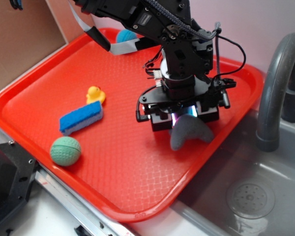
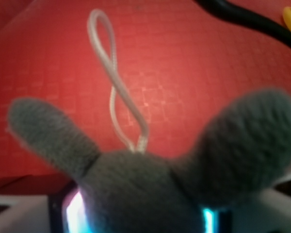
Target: Grab the gray animal.
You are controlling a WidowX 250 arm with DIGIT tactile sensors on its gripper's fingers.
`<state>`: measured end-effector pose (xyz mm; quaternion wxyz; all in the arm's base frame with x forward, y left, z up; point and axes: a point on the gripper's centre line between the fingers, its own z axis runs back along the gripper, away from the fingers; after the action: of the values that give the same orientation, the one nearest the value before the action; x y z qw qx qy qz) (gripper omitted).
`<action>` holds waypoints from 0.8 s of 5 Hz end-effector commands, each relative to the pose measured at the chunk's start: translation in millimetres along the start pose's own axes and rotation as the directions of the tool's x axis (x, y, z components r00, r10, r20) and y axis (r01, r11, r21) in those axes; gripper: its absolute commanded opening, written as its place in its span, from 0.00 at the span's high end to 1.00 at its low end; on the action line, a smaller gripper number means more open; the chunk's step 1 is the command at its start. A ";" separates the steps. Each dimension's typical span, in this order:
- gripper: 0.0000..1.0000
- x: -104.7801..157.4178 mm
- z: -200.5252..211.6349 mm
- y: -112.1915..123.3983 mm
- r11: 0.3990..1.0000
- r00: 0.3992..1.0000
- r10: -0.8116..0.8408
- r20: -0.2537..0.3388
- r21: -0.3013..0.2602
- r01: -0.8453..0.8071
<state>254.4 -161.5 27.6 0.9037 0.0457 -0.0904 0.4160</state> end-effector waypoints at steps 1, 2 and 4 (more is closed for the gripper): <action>1.00 47.6 54.4 17.4 0.981 0.992 -0.127 -0.004 -0.146 0.125; 1.00 71.4 73.6 35.2 0.949 0.958 -0.281 -0.048 -0.160 0.270; 1.00 91.5 116.9 66.6 0.874 0.890 -0.454 0.037 -0.175 0.453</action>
<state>230.7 -71.0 143.2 0.9798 -0.0012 -0.0810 0.1827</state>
